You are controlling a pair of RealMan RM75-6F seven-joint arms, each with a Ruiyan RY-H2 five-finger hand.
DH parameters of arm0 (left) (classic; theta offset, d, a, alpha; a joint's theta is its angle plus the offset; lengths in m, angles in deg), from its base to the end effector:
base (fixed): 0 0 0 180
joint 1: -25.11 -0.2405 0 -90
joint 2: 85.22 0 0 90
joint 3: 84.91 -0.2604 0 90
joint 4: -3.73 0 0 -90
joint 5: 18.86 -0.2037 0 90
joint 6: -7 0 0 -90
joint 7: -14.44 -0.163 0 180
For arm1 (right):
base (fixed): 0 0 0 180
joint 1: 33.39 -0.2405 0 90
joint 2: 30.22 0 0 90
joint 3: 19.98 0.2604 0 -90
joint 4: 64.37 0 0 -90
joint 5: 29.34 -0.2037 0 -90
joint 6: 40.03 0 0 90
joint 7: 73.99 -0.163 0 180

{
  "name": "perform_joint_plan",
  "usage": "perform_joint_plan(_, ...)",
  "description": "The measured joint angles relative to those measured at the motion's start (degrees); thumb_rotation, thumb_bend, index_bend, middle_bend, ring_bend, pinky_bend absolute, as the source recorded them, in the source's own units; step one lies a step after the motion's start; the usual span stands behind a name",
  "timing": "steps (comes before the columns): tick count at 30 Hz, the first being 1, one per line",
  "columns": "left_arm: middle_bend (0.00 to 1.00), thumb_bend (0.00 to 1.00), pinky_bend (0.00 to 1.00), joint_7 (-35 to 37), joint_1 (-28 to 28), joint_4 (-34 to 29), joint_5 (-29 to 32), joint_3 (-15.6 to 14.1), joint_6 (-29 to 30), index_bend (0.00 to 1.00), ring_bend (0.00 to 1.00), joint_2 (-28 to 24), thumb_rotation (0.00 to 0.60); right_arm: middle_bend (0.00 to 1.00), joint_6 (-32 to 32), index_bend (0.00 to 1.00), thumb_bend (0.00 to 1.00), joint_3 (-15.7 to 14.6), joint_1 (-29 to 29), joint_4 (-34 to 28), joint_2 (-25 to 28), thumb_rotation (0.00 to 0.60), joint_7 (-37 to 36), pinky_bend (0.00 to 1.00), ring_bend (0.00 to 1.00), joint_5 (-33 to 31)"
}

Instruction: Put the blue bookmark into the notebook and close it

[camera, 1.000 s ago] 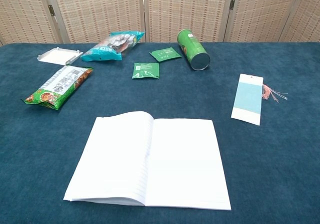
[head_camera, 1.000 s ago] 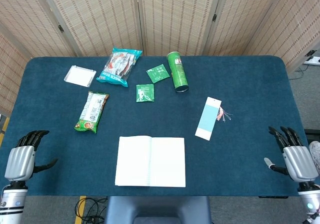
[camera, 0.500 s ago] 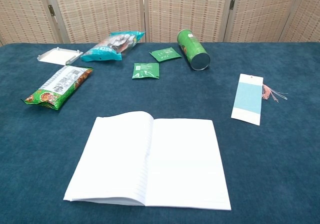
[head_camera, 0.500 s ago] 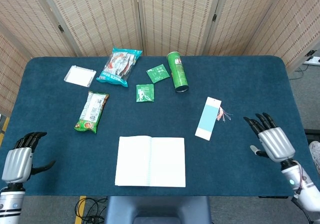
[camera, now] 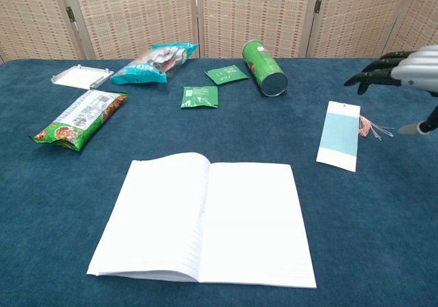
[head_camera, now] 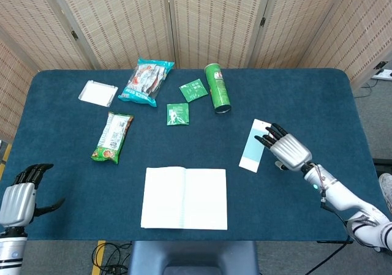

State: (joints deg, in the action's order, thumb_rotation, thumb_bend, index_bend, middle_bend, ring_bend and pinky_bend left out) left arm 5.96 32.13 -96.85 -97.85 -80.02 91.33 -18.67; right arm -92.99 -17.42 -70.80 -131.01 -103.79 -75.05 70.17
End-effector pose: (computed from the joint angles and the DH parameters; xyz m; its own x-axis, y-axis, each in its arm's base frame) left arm -0.2883 0.2144 0.1499 0.3471 -0.0033 0.9378 0.9364 0.0570 -0.3464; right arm -0.2517 -0.3700 0.0742 0.8045 -0.0962 0.5861 -0.5257 -0.5747 0.6271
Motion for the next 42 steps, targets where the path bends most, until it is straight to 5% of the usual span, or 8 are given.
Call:
perform_joint_plan(19, 0.23, 0.17, 0.23, 0.54, -0.3, -0.09, 1.46, 0.54, -0.32, 0.22, 0.17, -0.72, 0.6, 0.15, -2.3, 0.14, 0.12, -7.12, -8.44, 23.65, -14.76, 0.6, -7.15, 0.08, 0.03, 7.87)
perform_joint_plan(42, 0.23, 0.17, 0.23, 0.51, -0.7, -0.23, 1.5, 0.51, -0.17, 0.22, 0.17, -0.88, 0.6, 0.15, -2.28, 0.18, 0.13, -12.04, -11.31, 32.3, -19.88, 0.6, -8.5, 0.08, 0.03, 7.78)
